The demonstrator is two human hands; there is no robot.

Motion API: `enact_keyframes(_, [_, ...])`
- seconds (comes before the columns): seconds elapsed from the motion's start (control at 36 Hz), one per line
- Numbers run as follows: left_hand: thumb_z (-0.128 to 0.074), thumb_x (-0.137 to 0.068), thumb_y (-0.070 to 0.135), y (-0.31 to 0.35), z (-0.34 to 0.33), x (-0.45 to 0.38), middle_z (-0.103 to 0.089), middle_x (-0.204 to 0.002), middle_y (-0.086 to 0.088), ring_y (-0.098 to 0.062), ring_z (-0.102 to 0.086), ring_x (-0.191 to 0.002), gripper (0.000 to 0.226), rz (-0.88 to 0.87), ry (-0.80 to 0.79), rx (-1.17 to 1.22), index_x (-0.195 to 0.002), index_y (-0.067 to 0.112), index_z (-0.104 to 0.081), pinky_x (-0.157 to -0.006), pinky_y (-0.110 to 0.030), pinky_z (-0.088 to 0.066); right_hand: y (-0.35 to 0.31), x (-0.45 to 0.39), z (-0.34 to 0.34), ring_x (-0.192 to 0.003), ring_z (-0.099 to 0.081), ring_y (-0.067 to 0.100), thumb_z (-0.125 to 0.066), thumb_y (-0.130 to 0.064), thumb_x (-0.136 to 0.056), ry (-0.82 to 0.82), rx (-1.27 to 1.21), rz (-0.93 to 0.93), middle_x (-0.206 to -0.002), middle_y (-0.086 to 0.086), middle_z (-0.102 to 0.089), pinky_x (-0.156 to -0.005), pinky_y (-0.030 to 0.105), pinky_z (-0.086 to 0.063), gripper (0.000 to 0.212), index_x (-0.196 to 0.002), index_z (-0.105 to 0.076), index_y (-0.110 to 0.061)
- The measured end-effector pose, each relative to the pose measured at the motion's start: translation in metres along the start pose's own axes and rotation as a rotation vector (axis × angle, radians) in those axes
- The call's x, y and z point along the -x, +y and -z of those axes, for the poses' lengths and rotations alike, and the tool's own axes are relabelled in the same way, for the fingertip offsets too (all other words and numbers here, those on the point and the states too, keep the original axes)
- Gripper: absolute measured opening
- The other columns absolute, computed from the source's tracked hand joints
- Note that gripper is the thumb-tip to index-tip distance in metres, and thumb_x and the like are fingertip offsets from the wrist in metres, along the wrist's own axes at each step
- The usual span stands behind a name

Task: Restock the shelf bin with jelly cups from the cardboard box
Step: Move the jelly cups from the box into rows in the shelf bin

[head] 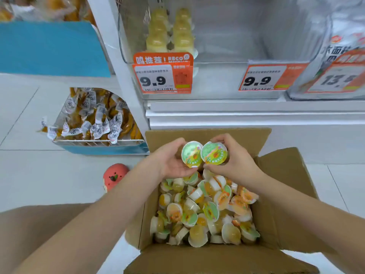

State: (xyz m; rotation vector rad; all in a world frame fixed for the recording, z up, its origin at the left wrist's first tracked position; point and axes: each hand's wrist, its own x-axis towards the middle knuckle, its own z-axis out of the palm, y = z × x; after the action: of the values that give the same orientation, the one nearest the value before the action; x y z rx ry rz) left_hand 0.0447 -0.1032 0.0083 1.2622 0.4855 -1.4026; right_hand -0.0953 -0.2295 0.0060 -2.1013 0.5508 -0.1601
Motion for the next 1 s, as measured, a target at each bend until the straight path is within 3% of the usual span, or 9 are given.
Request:
enact_keyframes(0.11, [-0.054,-0.085,0.020,0.025,-0.014,0.068,-0.059,-0.126,-0.018,-0.031,-0.062,-0.097,0.043,-0.012,-0.238,-0.076,-0.127,0.011,-0.056,-0.071,-0.045,-0.058,-0.048,0.010,0.049,-0.091,-0.052,-0.012,-0.087,-0.025,-0.063,-0.009,0.025,0.109,-0.102,-0.024,-0.056,-0.072,0.003,-0.039,0.061,-0.111,-0.050,-0.030])
enact_keyframes(0.17, [-0.057,-0.079,0.017,0.031,-0.022,0.095,-0.058,-0.127,-0.020,-0.032,-0.062,-0.100,0.046,-0.054,-0.287,-0.094,-0.124,0.007,-0.056,-0.077,-0.048,-0.055,-0.067,0.017,0.064,-0.094,-0.050,-0.014,-0.088,-0.029,-0.060,0.006,0.052,0.167,-0.102,-0.029,-0.055,-0.075,0.001,-0.036,0.064,-0.111,-0.050,-0.035])
enact_keyframes(0.28, [-0.055,-0.082,0.019,0.031,-0.031,0.124,-0.059,-0.124,-0.022,-0.035,-0.061,-0.106,0.051,-0.137,-0.367,-0.061,-0.130,0.003,-0.053,-0.081,-0.047,-0.054,-0.086,0.028,0.079,-0.111,-0.051,-0.006,-0.088,-0.038,-0.056,0.062,-0.018,0.238,-0.114,-0.027,-0.055,-0.091,0.013,-0.041,0.075,-0.117,-0.044,-0.040])
enact_keyframes(0.33, [-0.055,-0.084,0.022,0.029,-0.032,0.129,-0.057,-0.125,-0.027,-0.042,-0.058,-0.111,0.051,-0.123,-0.436,-0.041,-0.131,0.003,-0.052,-0.081,-0.043,-0.056,-0.086,0.032,0.081,-0.114,-0.053,0.001,-0.087,-0.042,-0.055,0.103,-0.062,0.269,-0.113,-0.024,-0.057,-0.092,0.025,-0.046,0.076,-0.118,-0.045,-0.037])
enact_keyframes(0.42, [-0.055,-0.089,0.023,0.032,-0.035,0.131,-0.054,-0.126,-0.033,-0.047,-0.055,-0.113,0.050,-0.114,-0.518,-0.050,-0.134,0.003,-0.048,-0.085,-0.043,-0.054,-0.092,0.032,0.085,-0.110,-0.055,0.001,-0.088,-0.031,-0.059,0.127,-0.065,0.292,-0.111,-0.022,-0.059,-0.090,0.027,-0.049,0.069,-0.115,-0.048,-0.034])
enact_keyframes(0.5, [-0.051,-0.090,0.026,0.037,-0.038,0.132,-0.054,-0.126,-0.033,-0.045,-0.056,-0.113,0.052,-0.127,-0.515,-0.070,-0.137,0.004,-0.045,-0.086,-0.044,-0.053,-0.098,0.027,0.089,-0.106,-0.057,0.006,-0.087,-0.026,-0.063,0.123,-0.030,0.333,-0.110,-0.022,-0.058,-0.087,0.025,-0.048,0.064,-0.115,-0.051,-0.031])
enact_keyframes(0.67, [-0.058,-0.087,0.025,0.039,-0.037,0.134,-0.057,-0.122,-0.032,-0.045,-0.059,-0.108,0.053,-0.182,-0.484,-0.124,-0.135,0.006,-0.047,-0.083,-0.047,-0.054,-0.099,0.020,0.091,-0.103,-0.050,0.003,-0.077,-0.049,-0.061,0.122,0.211,0.417,-0.108,-0.015,-0.054,-0.086,0.011,-0.038,0.070,-0.123,-0.055,-0.025])
enact_keyframes(0.83, [-0.064,-0.076,0.013,0.029,-0.044,0.134,-0.064,-0.117,-0.023,-0.036,-0.065,-0.103,0.052,-0.254,-0.414,-0.133,-0.126,0.004,-0.056,-0.077,-0.043,-0.057,-0.105,0.018,0.083,-0.104,-0.045,-0.007,-0.088,-0.026,-0.062,-0.045,0.155,0.388,-0.112,-0.014,-0.045,-0.087,0.005,-0.035,0.075,-0.130,-0.054,-0.026])
enact_keyframes(1.0, [-0.067,-0.070,0.016,0.025,-0.048,0.135,-0.066,-0.115,-0.019,-0.033,-0.063,-0.107,0.051,-0.278,-0.376,-0.177,-0.120,0.007,-0.059,-0.081,-0.041,-0.055,-0.106,0.016,0.085,-0.115,-0.050,0.001,-0.086,-0.035,-0.058,-0.094,0.071,0.311,-0.120,-0.019,-0.054,-0.099,0.029,-0.045,0.074,-0.124,-0.052,-0.040])
